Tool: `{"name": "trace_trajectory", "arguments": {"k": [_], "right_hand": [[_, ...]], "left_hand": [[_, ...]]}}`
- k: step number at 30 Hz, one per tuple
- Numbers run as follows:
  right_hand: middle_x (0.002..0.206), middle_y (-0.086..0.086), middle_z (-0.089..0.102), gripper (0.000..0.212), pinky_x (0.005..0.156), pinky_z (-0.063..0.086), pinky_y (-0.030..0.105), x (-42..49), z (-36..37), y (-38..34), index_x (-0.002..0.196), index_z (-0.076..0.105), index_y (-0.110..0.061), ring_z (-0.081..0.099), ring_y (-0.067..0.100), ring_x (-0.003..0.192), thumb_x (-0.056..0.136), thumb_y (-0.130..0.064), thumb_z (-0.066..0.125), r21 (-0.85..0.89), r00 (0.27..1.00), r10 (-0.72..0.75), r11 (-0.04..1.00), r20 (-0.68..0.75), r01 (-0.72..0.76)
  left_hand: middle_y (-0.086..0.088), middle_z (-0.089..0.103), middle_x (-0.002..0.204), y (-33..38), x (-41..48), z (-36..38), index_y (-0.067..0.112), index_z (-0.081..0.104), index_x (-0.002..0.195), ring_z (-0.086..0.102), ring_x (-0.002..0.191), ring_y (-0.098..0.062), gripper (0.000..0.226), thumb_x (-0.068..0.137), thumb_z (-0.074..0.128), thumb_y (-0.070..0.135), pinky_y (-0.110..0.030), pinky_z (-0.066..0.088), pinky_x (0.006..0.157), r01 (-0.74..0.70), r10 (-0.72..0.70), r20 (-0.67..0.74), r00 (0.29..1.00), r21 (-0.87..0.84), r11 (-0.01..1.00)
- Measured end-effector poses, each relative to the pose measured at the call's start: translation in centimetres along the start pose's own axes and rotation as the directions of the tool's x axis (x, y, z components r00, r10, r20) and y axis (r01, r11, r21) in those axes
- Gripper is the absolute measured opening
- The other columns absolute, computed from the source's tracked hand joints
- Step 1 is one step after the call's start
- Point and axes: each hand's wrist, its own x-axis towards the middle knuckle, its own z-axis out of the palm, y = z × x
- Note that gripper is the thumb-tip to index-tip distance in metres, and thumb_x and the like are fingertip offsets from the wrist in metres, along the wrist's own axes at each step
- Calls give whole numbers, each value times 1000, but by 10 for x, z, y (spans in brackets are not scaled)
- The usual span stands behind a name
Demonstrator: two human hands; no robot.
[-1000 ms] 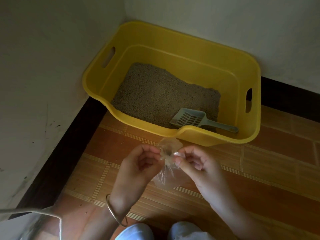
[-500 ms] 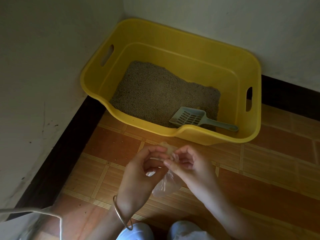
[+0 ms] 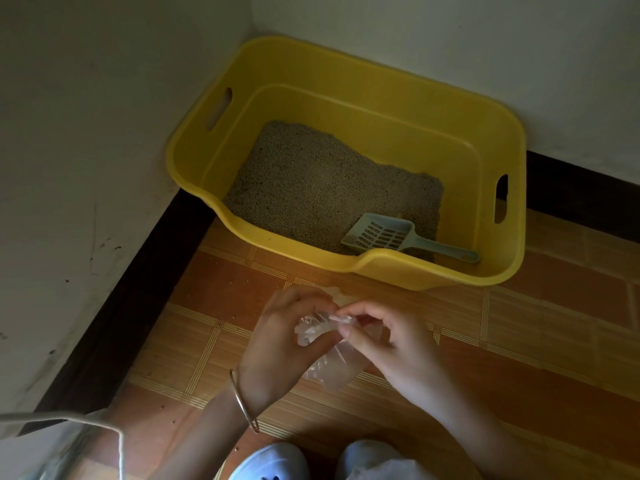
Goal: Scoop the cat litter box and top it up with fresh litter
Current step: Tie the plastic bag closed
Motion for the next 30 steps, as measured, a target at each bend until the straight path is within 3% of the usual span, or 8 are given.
{"name": "trace_trajectory", "arguments": {"k": [5,8,12,16,20,24,27,30], "right_hand": [[82,-29,48,17,76,39,11,0,-1,9,93,60,-29,47,-3,86,79,-39,59,-346,989,-127,934,-81,92],[81,-27,44,17,64,38,12,2,0,10,88,57,-26,37,-3,80,81,-40,50,-516,956,-279,835,-96,191],[84,-12,57,15,71,37,20,4,-1,4,84,57,-22,43,6,83,86,-34,49,-574,933,-353,779,-70,252],[89,-7,57,17,73,45,29,3,-12,-8,88,58,-20,49,12,85,88,-31,47,-631,914,-405,716,-29,297],[92,-7,57,17,76,44,27,2,-27,-26,89,58,-21,51,11,89,88,-32,46,-666,896,-443,677,-29,313],[88,-10,56,7,77,35,18,7,-45,-48,89,52,-25,47,5,86,88,-31,48,-685,871,-488,650,-47,328],[86,-11,54,5,77,28,15,10,-62,-69,88,51,-25,44,2,84,88,-30,50,-682,851,-521,645,-62,345],[83,-12,52,6,71,31,18,13,-81,-91,88,52,-25,43,2,80,89,-31,51,-675,843,-534,647,-70,354]], "left_hand": [[24,57,96,-3,6,1,38,63,80,49,92,-2,15,72,58,49,-10,36,76,-33,35,-71,997,27,999],[21,56,92,-3,6,0,28,65,77,49,90,-6,20,73,57,46,-8,33,78,-47,55,-95,994,84,995],[16,58,93,3,4,-7,27,65,83,49,89,-9,18,78,57,42,-13,35,78,-112,127,-74,989,172,979],[9,59,107,11,6,-28,25,63,102,53,96,-16,24,81,58,34,-32,44,79,-222,233,19,972,385,896],[2,59,122,31,17,-60,21,61,116,56,107,-20,40,84,48,41,-37,48,85,-219,252,23,968,572,791],[-3,57,130,53,35,-84,18,57,126,52,120,-23,53,85,43,47,-42,37,100,-203,252,42,967,725,658],[-3,56,131,68,49,-98,19,56,128,50,124,-23,53,88,38,49,-47,37,100,-212,252,73,965,785,582],[-4,59,128,86,60,-110,18,58,126,51,123,-24,52,91,37,49,-49,40,99,-227,257,97,961,808,544]]}}
